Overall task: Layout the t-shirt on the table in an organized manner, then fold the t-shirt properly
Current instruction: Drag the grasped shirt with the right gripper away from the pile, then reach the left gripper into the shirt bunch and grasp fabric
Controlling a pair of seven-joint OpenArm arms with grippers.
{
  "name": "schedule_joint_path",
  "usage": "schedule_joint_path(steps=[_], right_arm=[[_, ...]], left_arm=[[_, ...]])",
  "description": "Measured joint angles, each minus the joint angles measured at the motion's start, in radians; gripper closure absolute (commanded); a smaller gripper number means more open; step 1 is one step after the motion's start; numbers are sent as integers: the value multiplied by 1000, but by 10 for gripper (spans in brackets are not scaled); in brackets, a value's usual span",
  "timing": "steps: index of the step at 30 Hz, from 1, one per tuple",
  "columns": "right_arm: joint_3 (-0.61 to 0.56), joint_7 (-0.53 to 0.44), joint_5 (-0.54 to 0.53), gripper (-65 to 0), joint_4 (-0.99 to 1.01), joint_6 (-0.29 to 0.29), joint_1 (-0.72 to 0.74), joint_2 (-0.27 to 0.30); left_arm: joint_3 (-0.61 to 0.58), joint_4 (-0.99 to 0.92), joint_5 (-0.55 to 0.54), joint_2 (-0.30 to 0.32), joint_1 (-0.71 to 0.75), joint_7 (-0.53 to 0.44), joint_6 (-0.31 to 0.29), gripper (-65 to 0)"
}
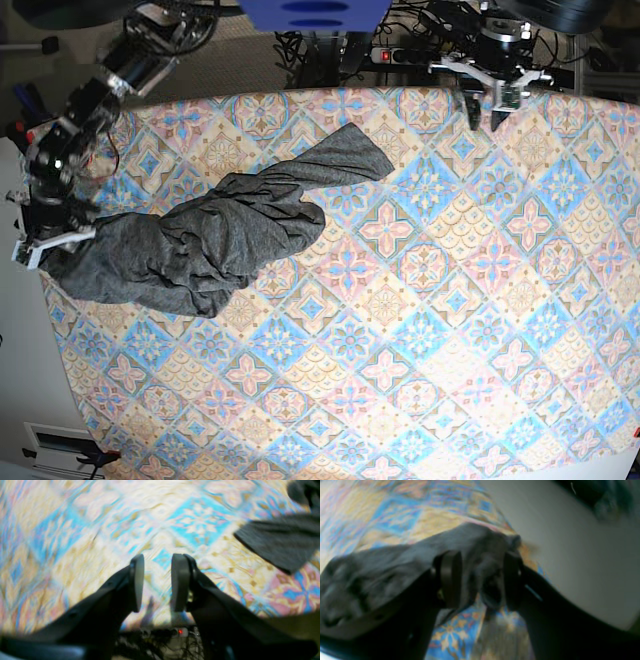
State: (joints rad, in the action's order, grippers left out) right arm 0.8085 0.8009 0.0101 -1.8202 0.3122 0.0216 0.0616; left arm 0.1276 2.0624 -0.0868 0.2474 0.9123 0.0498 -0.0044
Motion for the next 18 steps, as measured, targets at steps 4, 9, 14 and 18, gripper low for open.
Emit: schedule_joint_path(steps=[4, 9, 14, 18], right_arm=[[-6, -60, -9, -267, -60, 149, 14, -31], [-6, -46, -3, -267, -70, 290, -6, -49], [-5, -44, 1, -267, -69, 340, -72, -57], [-6, -65, -6, -266, -71, 340, -85, -76]], left_arm=[[-77, 2, 80, -22, -72, -12, -10, -186], [-146, 7, 114, -34, -141, 4, -6, -186], [-220, 11, 112, -33, -301, -8, 6, -186], [-324, 10, 112, -24, -460, 188, -12, -186]])
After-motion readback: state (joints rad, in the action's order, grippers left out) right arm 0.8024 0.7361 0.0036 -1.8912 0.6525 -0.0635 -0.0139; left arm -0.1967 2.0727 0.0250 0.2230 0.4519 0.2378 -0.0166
